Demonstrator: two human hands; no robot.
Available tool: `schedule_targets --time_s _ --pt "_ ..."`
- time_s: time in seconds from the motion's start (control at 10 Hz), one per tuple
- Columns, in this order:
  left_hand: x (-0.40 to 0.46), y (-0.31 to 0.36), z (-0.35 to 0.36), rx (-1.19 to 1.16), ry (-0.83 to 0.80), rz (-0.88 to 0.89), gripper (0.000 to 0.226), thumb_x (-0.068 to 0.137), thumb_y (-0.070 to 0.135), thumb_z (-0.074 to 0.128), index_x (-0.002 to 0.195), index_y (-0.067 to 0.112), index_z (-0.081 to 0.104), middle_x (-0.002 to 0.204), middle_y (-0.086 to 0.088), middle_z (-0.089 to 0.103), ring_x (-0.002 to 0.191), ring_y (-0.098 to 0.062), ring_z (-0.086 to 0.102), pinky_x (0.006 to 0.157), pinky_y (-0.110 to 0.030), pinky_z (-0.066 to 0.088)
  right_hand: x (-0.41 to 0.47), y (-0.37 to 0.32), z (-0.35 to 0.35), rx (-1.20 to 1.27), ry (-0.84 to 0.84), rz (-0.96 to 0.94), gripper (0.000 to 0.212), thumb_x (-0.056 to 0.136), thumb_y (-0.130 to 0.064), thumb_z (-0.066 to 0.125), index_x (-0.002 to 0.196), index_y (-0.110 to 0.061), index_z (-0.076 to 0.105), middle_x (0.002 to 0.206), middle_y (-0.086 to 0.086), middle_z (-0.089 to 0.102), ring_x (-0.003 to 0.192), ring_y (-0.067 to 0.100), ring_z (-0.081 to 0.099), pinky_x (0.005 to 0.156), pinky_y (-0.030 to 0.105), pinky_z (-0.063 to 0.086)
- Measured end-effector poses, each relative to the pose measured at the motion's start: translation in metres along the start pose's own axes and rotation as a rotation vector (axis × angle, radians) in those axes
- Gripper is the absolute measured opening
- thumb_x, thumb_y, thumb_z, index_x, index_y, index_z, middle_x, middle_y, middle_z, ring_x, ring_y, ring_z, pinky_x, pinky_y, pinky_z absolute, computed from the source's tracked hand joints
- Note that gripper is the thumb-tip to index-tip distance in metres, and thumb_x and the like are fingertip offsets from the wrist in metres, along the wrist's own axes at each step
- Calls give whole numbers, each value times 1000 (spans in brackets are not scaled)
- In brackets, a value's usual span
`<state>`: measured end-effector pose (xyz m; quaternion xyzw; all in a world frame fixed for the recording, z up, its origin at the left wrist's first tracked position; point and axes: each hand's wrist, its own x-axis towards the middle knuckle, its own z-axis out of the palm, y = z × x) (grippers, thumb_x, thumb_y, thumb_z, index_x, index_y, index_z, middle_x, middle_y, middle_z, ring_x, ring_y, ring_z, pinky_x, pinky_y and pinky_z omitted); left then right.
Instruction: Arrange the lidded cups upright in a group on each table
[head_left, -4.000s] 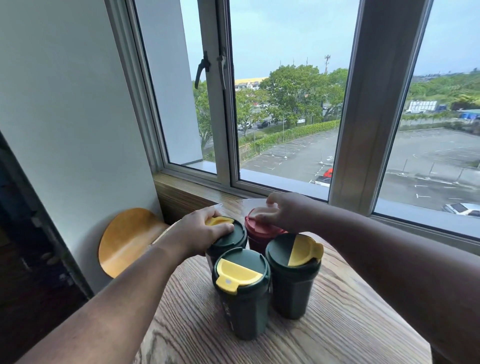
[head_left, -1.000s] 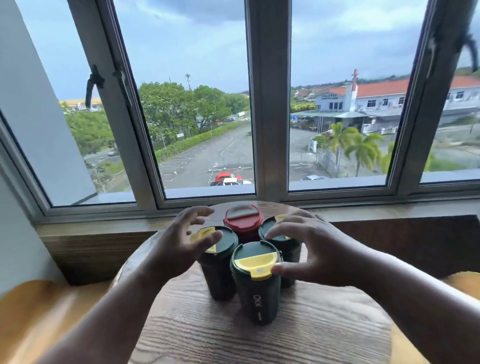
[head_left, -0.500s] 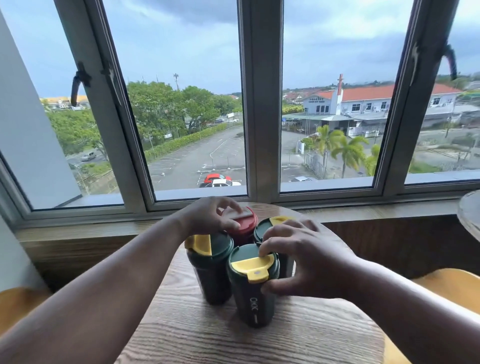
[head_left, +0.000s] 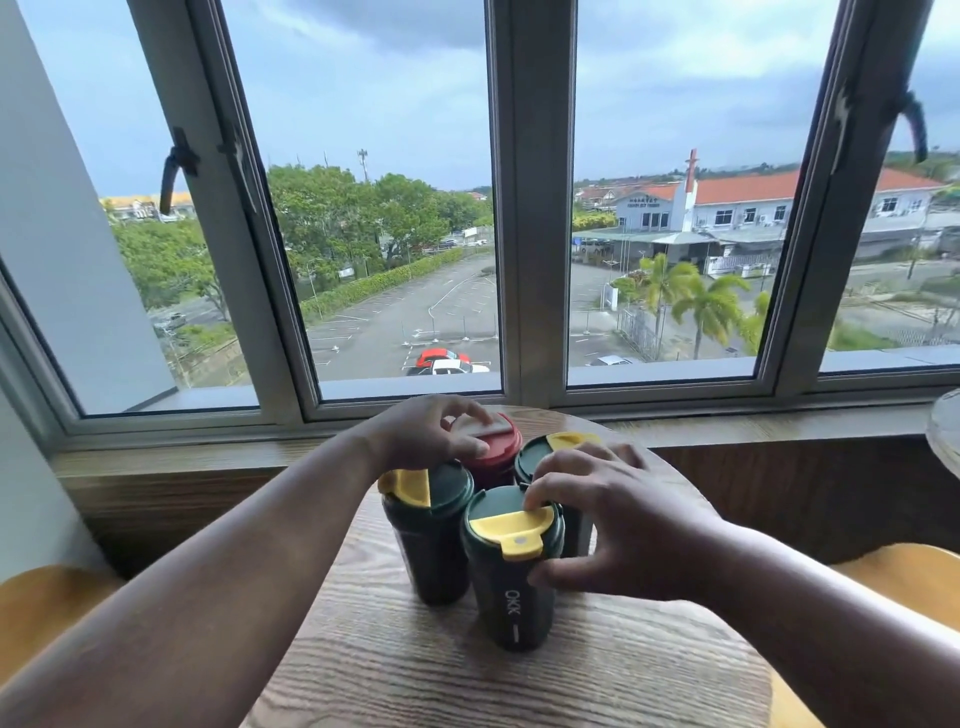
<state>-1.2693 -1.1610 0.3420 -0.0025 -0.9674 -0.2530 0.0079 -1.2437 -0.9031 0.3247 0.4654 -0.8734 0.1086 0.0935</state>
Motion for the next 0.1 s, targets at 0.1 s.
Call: schedule_targets --time_s 0.1 --pt "-14 -4 2 -36 184 45 44 85 48 69 127 37 60 128 6 60 112 -13 59 90 -32 49 -7 4 3 94 65 0 68 73 -81 57 129 -44 54 136 -27 46 130 -1 34 102 28 25"
